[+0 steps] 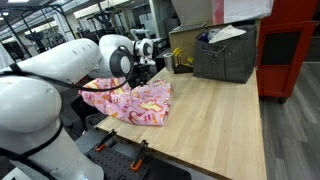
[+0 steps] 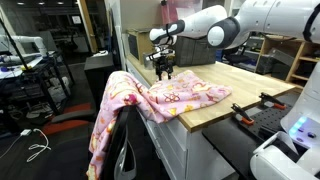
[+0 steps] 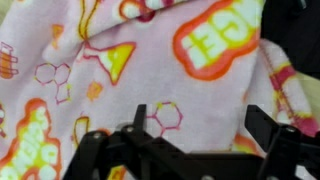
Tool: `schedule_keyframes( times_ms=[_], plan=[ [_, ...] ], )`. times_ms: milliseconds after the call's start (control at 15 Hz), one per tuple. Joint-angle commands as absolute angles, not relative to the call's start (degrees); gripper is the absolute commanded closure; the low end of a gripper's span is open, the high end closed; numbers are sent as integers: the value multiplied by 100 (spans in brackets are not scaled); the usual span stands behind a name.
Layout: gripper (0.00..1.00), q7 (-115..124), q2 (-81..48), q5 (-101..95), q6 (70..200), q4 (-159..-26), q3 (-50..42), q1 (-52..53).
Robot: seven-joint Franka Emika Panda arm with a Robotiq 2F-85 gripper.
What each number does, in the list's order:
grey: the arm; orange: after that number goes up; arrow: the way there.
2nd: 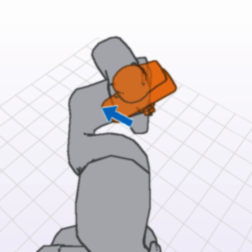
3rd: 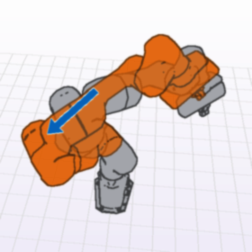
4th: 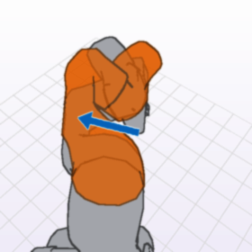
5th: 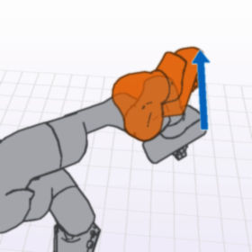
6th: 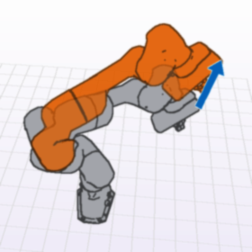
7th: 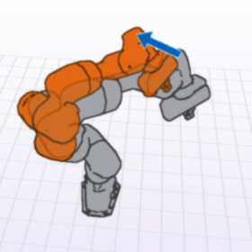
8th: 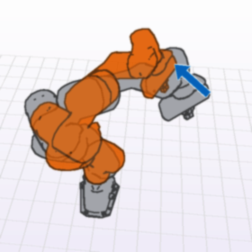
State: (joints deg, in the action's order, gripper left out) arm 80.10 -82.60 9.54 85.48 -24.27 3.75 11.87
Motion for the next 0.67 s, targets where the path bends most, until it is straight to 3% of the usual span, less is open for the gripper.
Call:
schedule_keyframes(
  times_ms=[0,200,267,333,600],
  plan=[
    [0,8413,-8673,1181,8348,-2010,522,921],
    [0,8404,-8497,1281,8603,-2626,559,850],
    [25,8366,-8505,1284,8577,-2661,569,878],
    [28,8311,-8506,1306,8548,-2691,610,900],
    [58,8060,-8508,1448,8431,-2762,855,1072]
  ],
)
